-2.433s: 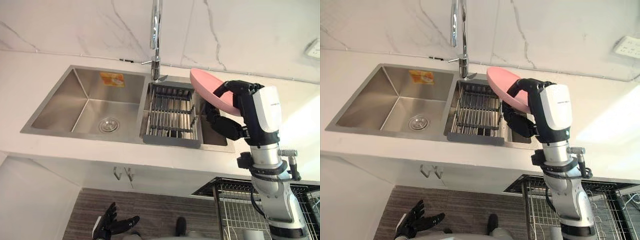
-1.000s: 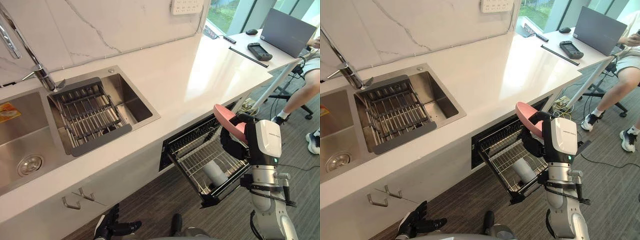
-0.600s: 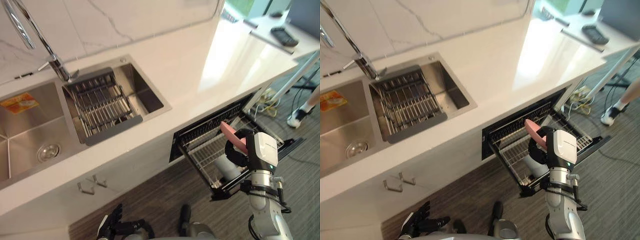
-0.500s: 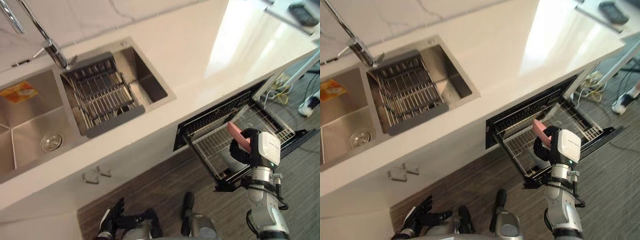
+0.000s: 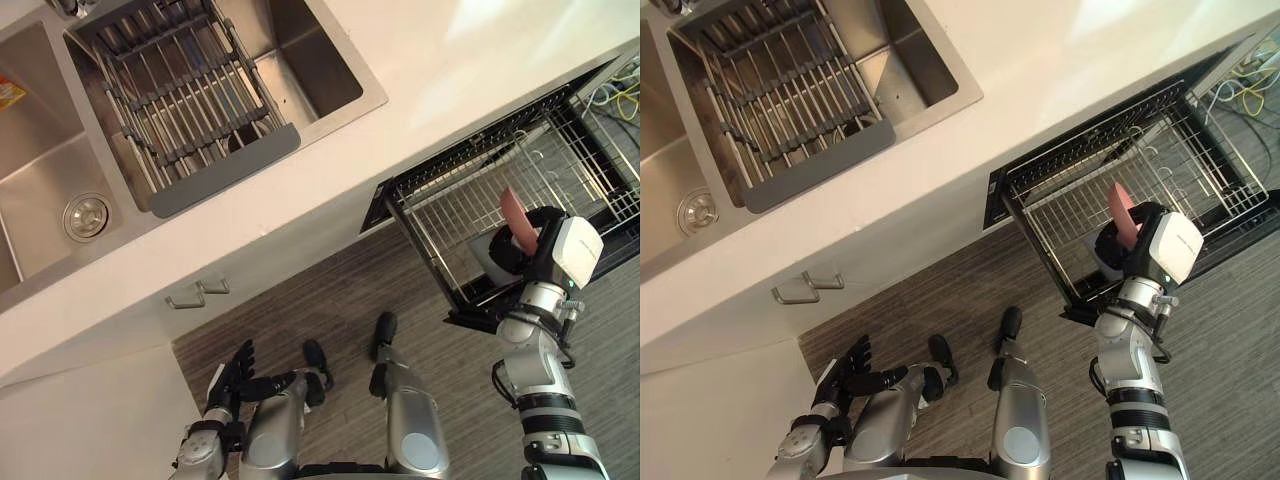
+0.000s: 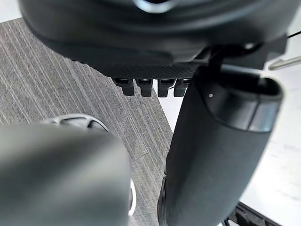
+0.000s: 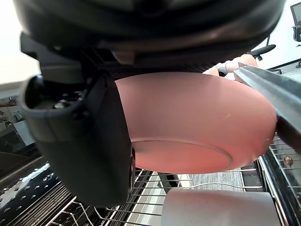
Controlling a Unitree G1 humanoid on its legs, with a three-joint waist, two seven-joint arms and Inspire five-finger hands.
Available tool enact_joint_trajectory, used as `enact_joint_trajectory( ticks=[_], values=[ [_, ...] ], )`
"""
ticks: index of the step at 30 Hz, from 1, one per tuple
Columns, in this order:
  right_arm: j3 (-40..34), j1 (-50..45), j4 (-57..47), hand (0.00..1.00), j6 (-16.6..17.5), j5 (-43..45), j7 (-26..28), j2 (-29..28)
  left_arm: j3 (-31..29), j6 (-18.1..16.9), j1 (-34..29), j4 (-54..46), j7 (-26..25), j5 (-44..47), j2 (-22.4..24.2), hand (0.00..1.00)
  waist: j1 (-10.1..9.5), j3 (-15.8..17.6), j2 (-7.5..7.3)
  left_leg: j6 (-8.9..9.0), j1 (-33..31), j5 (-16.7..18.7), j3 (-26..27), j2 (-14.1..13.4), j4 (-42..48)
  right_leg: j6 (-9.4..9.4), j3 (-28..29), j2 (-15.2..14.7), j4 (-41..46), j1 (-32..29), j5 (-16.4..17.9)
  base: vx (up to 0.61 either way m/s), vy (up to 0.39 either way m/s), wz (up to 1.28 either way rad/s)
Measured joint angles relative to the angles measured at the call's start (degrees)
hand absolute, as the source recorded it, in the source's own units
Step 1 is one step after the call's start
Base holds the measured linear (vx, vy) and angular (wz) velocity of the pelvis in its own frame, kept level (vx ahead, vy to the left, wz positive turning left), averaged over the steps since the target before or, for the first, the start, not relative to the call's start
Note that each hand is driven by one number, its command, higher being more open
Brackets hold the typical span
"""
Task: Walk over to the sink, pick up the cup, carry it to the dishwasher, place the cup inside the dishwasher, then close the dishwasher door
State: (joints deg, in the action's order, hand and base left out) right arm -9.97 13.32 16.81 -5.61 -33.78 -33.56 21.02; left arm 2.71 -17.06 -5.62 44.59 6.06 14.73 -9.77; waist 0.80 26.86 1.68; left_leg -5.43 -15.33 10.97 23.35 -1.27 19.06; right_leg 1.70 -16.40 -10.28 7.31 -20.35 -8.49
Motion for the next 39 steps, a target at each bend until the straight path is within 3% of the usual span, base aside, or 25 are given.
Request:
enact_joint_trajectory(
  ticks=[13, 27, 28, 39],
  values=[
    [-2.15, 3.36, -4.07, 0.00, -0.87, 0.43, 3.73, 5.92, 1.18, 0.73, 2.62, -4.09, 0.24, 2.30, 3.54, 1.00, -1.33, 0.68, 1.06, -0.24, -5.76, 1.74, 0.78, -2.73, 5.07, -1.05, 0.49, 0.65, 4.86, -6.24, 1.83, 0.02, -0.016, -0.03],
    [-1.55, 15.43, -0.06, 0.00, -1.06, 3.01, 11.09, 12.17, 1.47, 1.04, 3.88, -8.43, 0.91, 4.65, 6.05, 1.00, -3.06, 1.15, 2.01, 0.10, -11.07, 1.93, 0.68, -4.56, 8.29, -2.38, 0.36, 1.21, 7.91, -11.95, 2.85, 0.02, -0.030, -0.01],
    [-1.00, 16.08, 1.00, 1.00, -1.14, 3.96, 11.22, 12.75, 1.60, 1.04, 4.01, -8.48, 0.98, 4.66, 6.29, 1.00, -3.16, 1.15, 2.02, 0.10, -11.55, 1.93, 0.68, -4.61, 8.47, -2.42, 0.36, 1.21, 7.91, -12.37, 2.88, 0.00, 0.000, 0.00],
    [-0.80, 19.89, 9.94, 1.00, -2.22, 10.76, 12.86, 12.94, 1.74, 0.92, 4.33, -9.75, 1.41, 6.15, 6.52, 1.00, -3.55, 1.15, 2.03, 0.10, -12.19, 1.91, 0.67, -5.13, 8.40, -2.98, -0.28, 1.39, 7.93, -13.23, 4.38, 0.03, -0.012, 0.00]
  ],
)
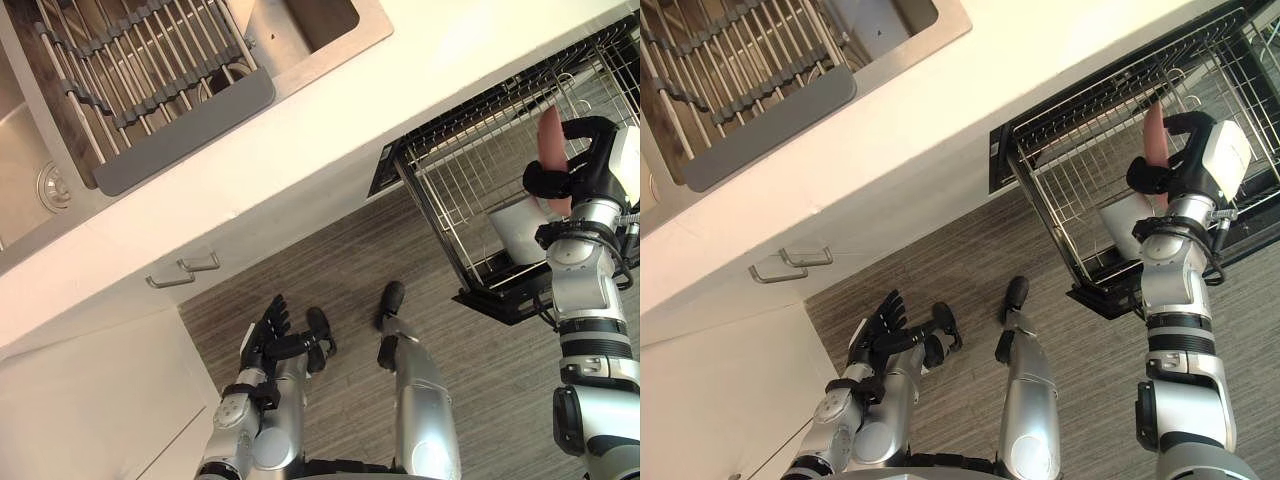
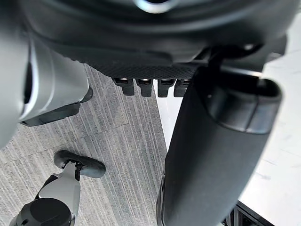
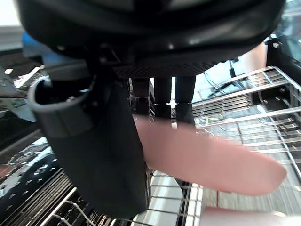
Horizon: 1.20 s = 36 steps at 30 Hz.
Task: Walk over to the sink, pick up the cup, carry it to the dishwasher, place the cup inside the dishwasher, then close the dishwasher door
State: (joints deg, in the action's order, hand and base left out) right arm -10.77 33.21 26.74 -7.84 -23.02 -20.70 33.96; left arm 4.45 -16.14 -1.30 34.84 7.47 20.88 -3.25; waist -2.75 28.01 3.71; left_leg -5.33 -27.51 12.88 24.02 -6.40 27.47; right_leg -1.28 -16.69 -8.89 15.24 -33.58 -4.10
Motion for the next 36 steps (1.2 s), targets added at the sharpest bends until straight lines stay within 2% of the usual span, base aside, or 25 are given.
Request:
enact_joint_trajectory(
  ticks=[8, 12, 16, 19, 22, 25, 28, 31, 36],
  values=[
    [-0.82, -0.11, -1.34, 1.00, 1.12, 4.54, -3.73, -0.01, 0.62, -0.10, 0.24, -0.75, -0.03, 0.02, 0.46, 1.00, -0.22, -0.01, 0.01, 0.02, 0.43, 0.00, -0.46, -0.27, -0.21, -0.45, -0.83, 0.05, 0.69, 0.22, 0.98, 0.05, -0.024, 0.02],
    [-3.51, -4.42, -13.17, 1.00, 1.94, 6.14, -6.08, -1.48, 0.61, -0.04, 0.09, -0.70, -0.12, 0.02, 1.71, 1.00, 0.13, 0.00, -0.02, 0.27, 3.07, 0.06, -0.44, -0.26, -1.33, -0.42, -1.02, 0.27, 0.50, 2.22, 1.66, 0.06, -0.013, -0.01],
    [-5.28, -10.69, -25.80, 1.00, 2.59, 6.88, -7.19, -6.19, 0.59, 0.12, -0.06, -0.67, -0.61, -0.01, 2.34, 1.00, 1.23, -0.16, -0.51, 1.01, 7.23, 0.19, -0.31, -0.19, -3.09, -0.17, -1.03, 0.57, 0.47, 5.59, 2.85, 0.07, -0.007, -0.03],
    [-5.66, -14.22, -28.55, 1.00, 2.51, 8.72, -7.12, -10.40, 0.50, 0.14, -0.20, -0.38, -1.22, -0.08, 2.30, 1.00, 2.15, -0.29, -1.60, 1.60, 8.90, 0.26, -0.19, -0.30, -3.93, -0.09, -1.09, 0.77, 0.65, 6.75, 3.63, 0.08, -0.019, -0.03],
    [-7.04, -17.24, -30.02, 1.00, 2.20, 10.66, -6.88, -13.13, 0.49, 0.17, -0.43, -0.14, -1.26, -0.12, 2.73, 1.00, 2.10, -0.33, -1.79, 2.15, 10.12, 0.61, 0.16, -0.51, -4.10, 0.37, -0.61, 1.10, 1.30, 7.37, 3.55, 0.07, -0.011, -0.10],
    [-7.35, -22.17, -35.75, 1.00, 2.22, 12.39, -7.15, -16.07, 0.34, 0.11, -1.14, 0.32, -1.48, -0.18, 3.21, 1.00, 2.21, -0.53, -2.00, 2.98, 12.20, 1.34, 0.51, -0.94, -4.51, 0.42, 0.64, 2.10, 1.77, 8.77, 3.55, 0.09, -0.012, -0.28],
    [-7.48, -26.84, -40.78, 1.00, 2.80, 14.52, -8.80, -19.92, 0.28, 0.00, -1.21, 2.18, -2.55, -0.47, 3.45, 1.00, 2.34, -2.27, -3.21, 3.03, 13.91, 1.36, 1.51, -0.93, -5.89, 0.45, 1.55, 2.67, 1.38, 9.39, 3.57, 0.06, -0.014, -0.24],
    [-8.12, -34.01, -43.03, 1.00, 5.16, 15.57, -11.30, -26.36, -0.61, -0.07, -2.01, 4.23, -2.79, -1.29, 4.38, 1.00, 2.63, -4.87, -4.91, 3.12, 16.14, 1.29, 2.13, -1.01, -7.40, 0.61, 1.90, 3.25, 0.02, 11.38, 3.72, 0.04, -0.015, -0.09],
    [-9.10, -42.91, -42.57, 1.00, 9.49, 23.17, -13.90, -33.59, -0.66, -0.95, -4.52, 5.02, -3.72, -2.86, 5.45, 1.00, 2.96, -7.51, -5.15, 3.34, 18.66, 1.39, 2.28, -0.99, -8.49, 0.86, 1.69, 3.36, -0.38, 13.65, 4.34, 0.05, 0.001, 0.00]
  ],
)
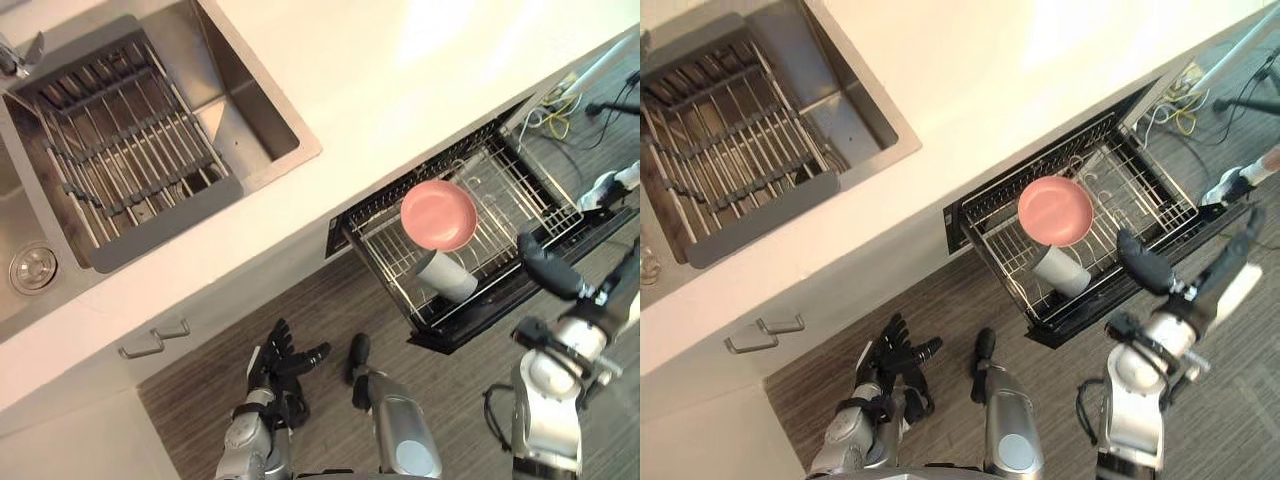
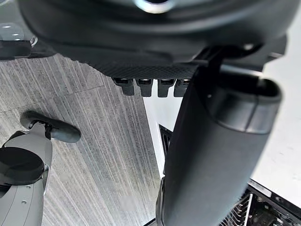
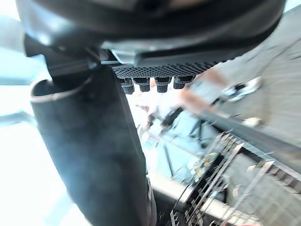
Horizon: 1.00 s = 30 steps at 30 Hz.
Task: Walk over to the sink, pick up the cup, carry it to the dishwasher, place the cup inside the dishwasher, then close the dishwasher door
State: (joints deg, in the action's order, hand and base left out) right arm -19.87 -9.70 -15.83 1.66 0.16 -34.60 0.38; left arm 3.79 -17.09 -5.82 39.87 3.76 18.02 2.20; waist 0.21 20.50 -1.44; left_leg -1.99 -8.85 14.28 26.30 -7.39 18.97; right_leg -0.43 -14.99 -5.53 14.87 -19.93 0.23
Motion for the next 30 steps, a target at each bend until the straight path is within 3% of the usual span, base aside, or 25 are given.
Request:
enact_joint_trajectory(
  ticks=[3, 11, 23, 30],
  values=[
    [-0.06, -1.84, 4.08, 1.00, 2.98, 7.71, 0.10, -2.25, -0.03, -0.64, -0.03, 1.04, -0.10, -0.04, -0.01, 1.00, 0.02, -0.97, -0.02, 0.11, 1.28, 0.07, 0.04, -0.01, -0.32, 0.00, -0.08, 0.01, -0.02, 1.20, 0.30, 0.00, 0.000, 0.00],
    [-0.04, -2.25, 12.59, 1.00, 4.28, 15.98, 1.37, -3.73, 0.04, -0.85, 0.00, 1.30, -0.16, -0.06, -0.03, 1.00, -0.37, -1.23, 0.06, 0.45, 2.21, 0.13, -0.23, -0.12, -0.23, -0.03, -0.34, -0.04, 0.09, 2.25, 0.64, 0.00, -0.007, 0.01],
    [0.32, -1.94, 23.79, 1.00, 5.13, 25.17, 8.67, -3.73, 0.17, -0.22, 1.44, 2.85, -1.36, 0.01, -0.06, 1.00, -1.00, -1.05, 0.15, 1.25, 0.92, 0.58, -0.23, -0.42, 0.54, 0.09, -0.10, 0.12, 0.14, 1.31, 0.54, 0.00, 0.000, 0.00],
    [0.76, 0.02, 26.86, 1.00, 9.45, 25.77, 16.17, -3.75, 0.05, 0.16, 2.70, 3.04, -1.33, 0.02, -0.17, 1.00, -1.31, 1.04, 0.43, 1.40, 0.11, 0.85, -0.25, -0.60, 1.27, 0.12, 0.03, 0.11, 0.48, 0.67, 0.52, -0.01, -0.002, 0.00]
  ],
)
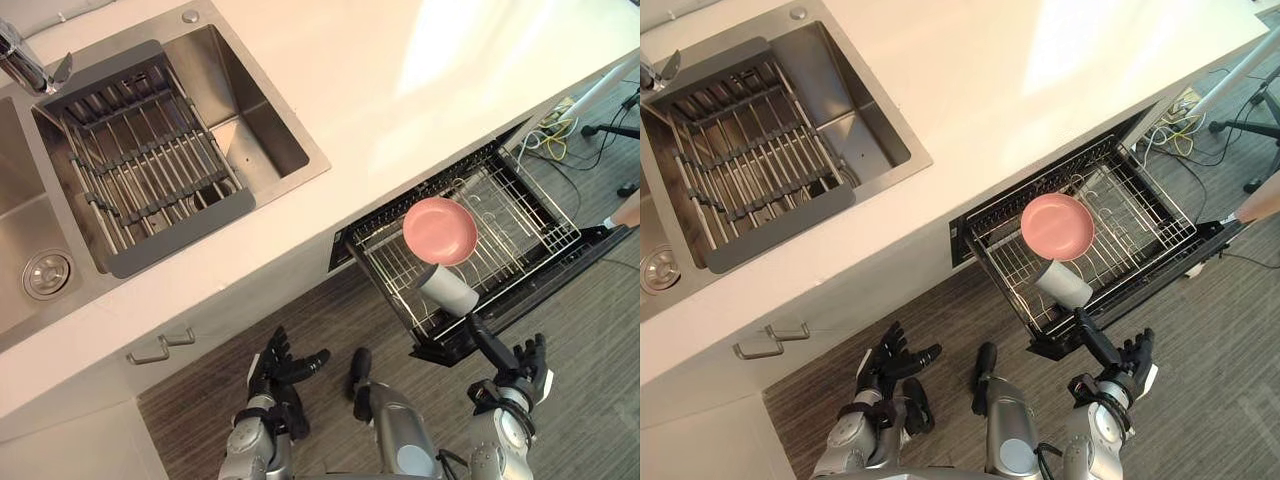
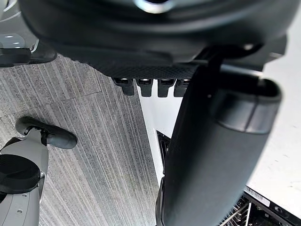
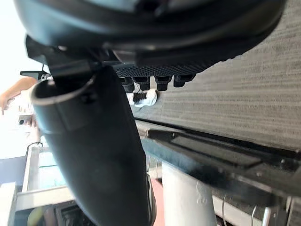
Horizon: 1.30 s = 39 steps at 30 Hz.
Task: Walk over to the sink, pick up the cup, carry it to the dishwasher, place the cup inside the dishwasher, then close the dishwasher door
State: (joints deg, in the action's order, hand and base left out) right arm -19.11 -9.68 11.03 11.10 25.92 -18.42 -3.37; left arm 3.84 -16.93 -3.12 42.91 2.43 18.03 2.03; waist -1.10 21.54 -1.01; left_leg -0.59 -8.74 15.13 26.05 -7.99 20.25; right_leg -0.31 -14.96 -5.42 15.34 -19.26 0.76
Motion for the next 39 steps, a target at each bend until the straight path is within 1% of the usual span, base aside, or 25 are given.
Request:
enact_joint_trajectory(
  ticks=[2, 4, 5, 10, 14, 17, 19, 21, 23, 25, 28, 31, 34, 36, 39],
  values=[
    [0.21, 0.54, -0.02, 1.00, 1.28, 0.07, 2.38, 0.24, 0.01, 0.04, 0.27, -0.02, 0.05, 0.00, 0.00, 1.00, -0.33, 0.13, 0.02, -0.12, -0.92, 0.16, 0.00, -0.09, 0.36, -0.01, 0.07, -0.03, 0.34, -0.90, 0.01, -0.02, -0.009, -0.01],
    [0.88, 0.93, -0.02, 1.00, 2.70, 2.25, 4.93, 0.63, -0.06, 0.02, 1.03, -0.16, 0.12, 0.00, -0.10, 1.00, -0.91, 1.26, 0.07, -0.14, -0.97, 0.23, 0.00, -0.14, 0.75, -0.08, 0.10, -0.04, 0.59, -0.99, 0.07, 0.00, 0.000, 0.00],
    [0.86, 0.90, -0.03, 1.00, 3.02, 2.60, 5.41, 0.64, -0.06, 0.02, 1.07, -0.24, 0.15, 0.00, -0.16, 1.00, -0.90, 1.44, 0.10, -0.14, -1.03, 0.23, 0.00, -0.14, 0.78, -0.08, 0.10, -0.05, 0.61, -1.02, 0.07, 0.00, 0.000, 0.00],
    [1.01, 0.44, -0.22, 1.00, 4.84, 7.13, 11.72, 1.19, -0.19, 0.01, 1.43, -0.38, 1.15, 0.00, -0.69, 1.00, -0.76, 2.32, 0.21, -0.18, -1.59, 0.27, -0.02, 0.02, 1.11, -0.10, 0.22, -0.40, 1.66, -1.96, 0.41, 0.00, 0.000, 0.00],
    [1.07, 0.17, -0.39, 1.00, 4.94, 11.25, 15.61, 1.43, -0.28, 0.00, 1.43, -0.36, 2.16, 0.00, -0.84, 1.00, -0.76, 2.43, 0.37, -0.28, -1.58, 0.33, -0.45, 0.04, 1.53, -0.21, -0.04, -0.70, 2.71, -2.02, 1.02, -0.02, -0.020, 0.04],
    [1.22, 0.22, -1.07, 1.00, 4.95, 13.50, 18.35, 2.07, -0.27, -0.06, 1.51, -0.38, 2.72, 0.00, -0.82, 1.00, -0.73, 2.92, 0.98, -0.42, -1.72, 0.48, -0.98, 0.11, 1.98, -0.37, -0.53, -1.07, 3.75, -2.13, 1.56, -0.04, -0.030, 0.07],
    [1.91, 0.40, -1.58, 1.00, 4.95, 14.68, 19.98, 2.74, -0.35, -0.11, 1.56, -0.42, 2.73, 0.00, -0.84, 1.00, -0.73, 3.02, 1.12, -0.61, -2.22, 0.35, -1.46, 0.20, 2.02, -0.49, -1.01, -1.27, 4.05, -2.48, 1.67, -0.04, -0.046, 0.11],
    [2.43, 0.97, -2.13, 1.00, 4.95, 15.17, 21.01, 2.87, -1.07, -0.11, 1.65, -0.42, 2.82, 0.00, -0.86, 1.00, -0.77, 3.04, 1.16, -0.81, -2.69, 0.19, -1.87, 0.30, 2.03, -0.60, -1.25, -1.50, 4.45, -2.84, 1.87, -0.02, -0.042, 0.11],
    [3.50, 2.51, -2.78, 1.00, 4.94, 15.45, 21.67, 3.27, -1.22, -0.11, 1.72, -0.42, 2.83, 0.01, -0.85, 1.00, -0.81, 3.28, 1.57, -0.82, -2.72, 0.03, -2.02, 0.38, 2.04, -0.64, -1.51, -1.63, 4.72, -2.89, 1.91, -0.01, -0.036, 0.06],
    [4.08, 5.92, -2.80, 1.00, 4.70, 15.55, 21.67, 3.38, -1.20, -0.10, 1.84, -0.42, 3.35, 0.03, -0.68, 1.00, -0.86, 3.77, 2.46, -0.95, -2.81, -0.20, -2.36, 0.63, 2.01, -0.63, -1.79, -1.95, 4.96, -2.89, 1.92, -0.01, -0.022, 0.08],
    [4.31, 10.55, -2.77, 1.00, 3.58, 15.58, 21.67, 4.11, -1.24, -0.09, 2.07, -0.41, 4.09, 0.06, -0.58, 1.00, -0.99, 4.19, 3.21, -1.20, -3.40, -0.80, -3.51, 1.14, 1.99, -0.60, -2.73, -2.67, 5.33, -3.02, 1.99, -0.02, -0.027, 0.20],
    [4.89, 14.98, -1.41, 1.00, 1.42, 15.58, 21.67, 6.25, -1.30, -0.09, 2.30, -0.41, 4.22, 0.06, -0.62, 1.00, -1.37, 4.20, 3.22, -1.22, -4.22, -1.48, -4.90, 1.48, 1.94, -0.62, -3.79, -3.23, 5.43, -3.05, 2.01, -0.02, -0.040, 0.26],
    [5.04, 21.05, 2.29, 1.00, -0.60, 15.52, 21.68, 9.11, -1.61, -0.10, 2.63, -0.41, 4.60, 0.06, -0.65, 1.00, -2.08, 4.20, 3.23, -1.38, -4.74, -2.09, -5.95, 1.87, 1.87, -0.64, -4.67, -3.76, 5.60, -3.05, 2.00, -0.03, -0.038, 0.20],
    [5.89, 23.86, 3.86, 1.00, -1.31, 15.47, 21.68, 10.87, -2.35, -0.09, 2.77, -0.31, 5.13, 0.09, -0.50, 1.00, -2.20, 4.21, 3.24, -1.47, -5.08, -2.44, -6.60, 2.10, 1.80, -0.66, -5.29, -4.07, 5.63, -3.00, 1.99, -0.04, -0.035, 0.19],
    [6.29, 27.35, 4.34, 1.00, -2.21, 14.86, 23.93, 12.96, -3.07, -0.09, 2.84, -0.30, 5.70, 0.08, -0.63, 1.00, -2.22, 4.21, 3.24, -1.52, -5.81, -3.11, -8.08, 2.47, 1.72, -0.72, -6.51, -4.55, 5.57, -2.83, 1.94, -0.03, -0.032, 0.25]
  ],
)
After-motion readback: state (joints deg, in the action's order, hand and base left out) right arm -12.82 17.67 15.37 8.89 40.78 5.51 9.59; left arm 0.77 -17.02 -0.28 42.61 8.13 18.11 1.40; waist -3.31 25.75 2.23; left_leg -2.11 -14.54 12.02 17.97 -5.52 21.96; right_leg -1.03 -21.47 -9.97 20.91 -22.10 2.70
